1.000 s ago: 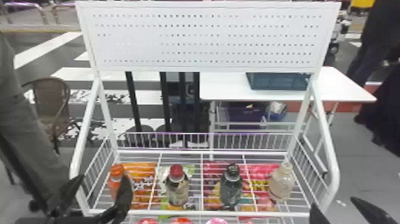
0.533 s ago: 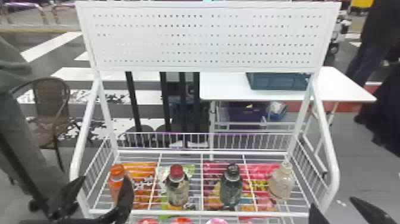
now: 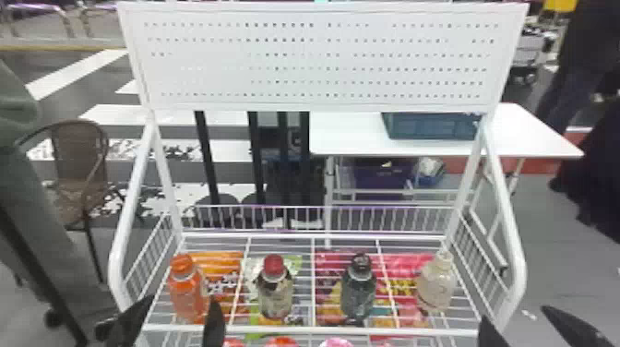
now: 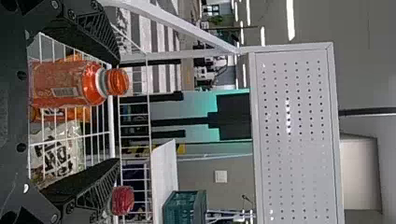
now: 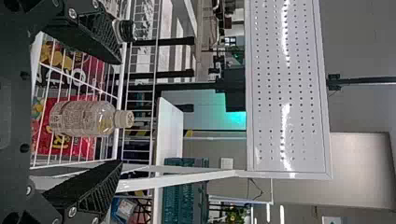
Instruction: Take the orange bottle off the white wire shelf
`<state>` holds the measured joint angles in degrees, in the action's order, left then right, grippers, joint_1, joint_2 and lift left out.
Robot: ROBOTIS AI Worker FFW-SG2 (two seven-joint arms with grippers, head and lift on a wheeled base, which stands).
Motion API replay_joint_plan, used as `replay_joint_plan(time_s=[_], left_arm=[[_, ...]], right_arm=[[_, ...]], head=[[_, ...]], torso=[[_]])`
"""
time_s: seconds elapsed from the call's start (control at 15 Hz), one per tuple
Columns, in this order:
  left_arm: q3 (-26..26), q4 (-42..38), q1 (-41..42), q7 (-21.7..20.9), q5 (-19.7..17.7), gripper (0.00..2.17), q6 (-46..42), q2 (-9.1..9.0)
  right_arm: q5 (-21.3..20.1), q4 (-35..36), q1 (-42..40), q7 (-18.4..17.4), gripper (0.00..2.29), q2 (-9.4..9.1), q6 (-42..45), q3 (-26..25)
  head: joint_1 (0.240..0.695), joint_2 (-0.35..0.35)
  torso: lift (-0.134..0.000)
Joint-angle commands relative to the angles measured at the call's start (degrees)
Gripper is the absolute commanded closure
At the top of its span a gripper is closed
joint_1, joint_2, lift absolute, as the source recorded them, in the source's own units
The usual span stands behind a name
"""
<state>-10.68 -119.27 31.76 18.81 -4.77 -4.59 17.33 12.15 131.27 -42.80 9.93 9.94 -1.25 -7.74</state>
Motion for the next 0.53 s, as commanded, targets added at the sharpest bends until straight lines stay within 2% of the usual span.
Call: replay_joint_plan(time_s=[0.0, 0.33, 0.47], left_arm=[[-0.65, 5.98, -2.32, -0.17, 0.02, 0.18, -2.83, -0.72], [-3.38, 18.02, -8.64, -0.17, -0.07, 0.18, -9.51, -0.81], [-3.73, 22.42, -10.93, -0.09, -0.24, 0.18, -11.79, -1.42]], right_arm=[[0.07, -0.05, 0.09, 0.0, 0.14, 0.08, -0.12, 0.01], [0.07, -0.23, 0.35, 0.0, 0.14, 0.08, 0.05, 0.1], [0.07, -0.23, 0.35, 0.0, 0.14, 0.08, -0.12, 0.1]], head=[[0.499, 0.0], [0.499, 0.0], [0.499, 0.0]], torso=[[0.0], [0.0], [0.0]])
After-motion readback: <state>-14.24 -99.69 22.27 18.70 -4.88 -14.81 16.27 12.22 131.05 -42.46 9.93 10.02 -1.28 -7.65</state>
